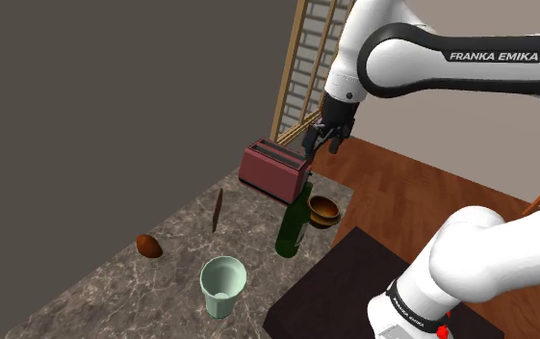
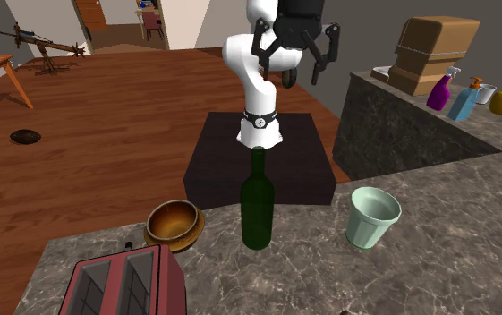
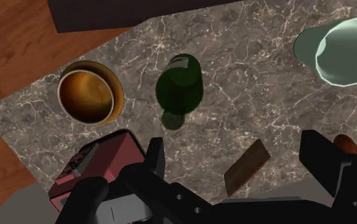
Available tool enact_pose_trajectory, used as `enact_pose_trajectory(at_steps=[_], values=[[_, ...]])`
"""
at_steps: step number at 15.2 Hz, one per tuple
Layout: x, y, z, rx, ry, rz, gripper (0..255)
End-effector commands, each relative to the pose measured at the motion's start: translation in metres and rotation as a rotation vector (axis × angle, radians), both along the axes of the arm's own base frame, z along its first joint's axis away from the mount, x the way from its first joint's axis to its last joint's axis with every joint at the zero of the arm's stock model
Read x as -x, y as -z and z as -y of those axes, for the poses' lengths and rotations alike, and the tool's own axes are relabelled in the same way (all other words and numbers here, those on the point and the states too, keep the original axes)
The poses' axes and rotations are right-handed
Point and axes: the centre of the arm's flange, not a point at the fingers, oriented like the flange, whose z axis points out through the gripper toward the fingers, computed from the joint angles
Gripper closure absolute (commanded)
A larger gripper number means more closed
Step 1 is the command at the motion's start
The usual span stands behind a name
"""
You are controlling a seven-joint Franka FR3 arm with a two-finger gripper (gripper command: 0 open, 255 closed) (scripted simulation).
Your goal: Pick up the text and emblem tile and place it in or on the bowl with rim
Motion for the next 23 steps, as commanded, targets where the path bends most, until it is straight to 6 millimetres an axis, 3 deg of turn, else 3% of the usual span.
enact_pose_trajectory(at_steps=[1,12,23], values=[[-0.016,0.022,-0.007,0.0,0.039,0.006,0],[-0.102,0.13,-0.05,0.006,0.238,0.028,0],[-0.197,0.237,-0.074,0.012,0.437,0.049,0]])
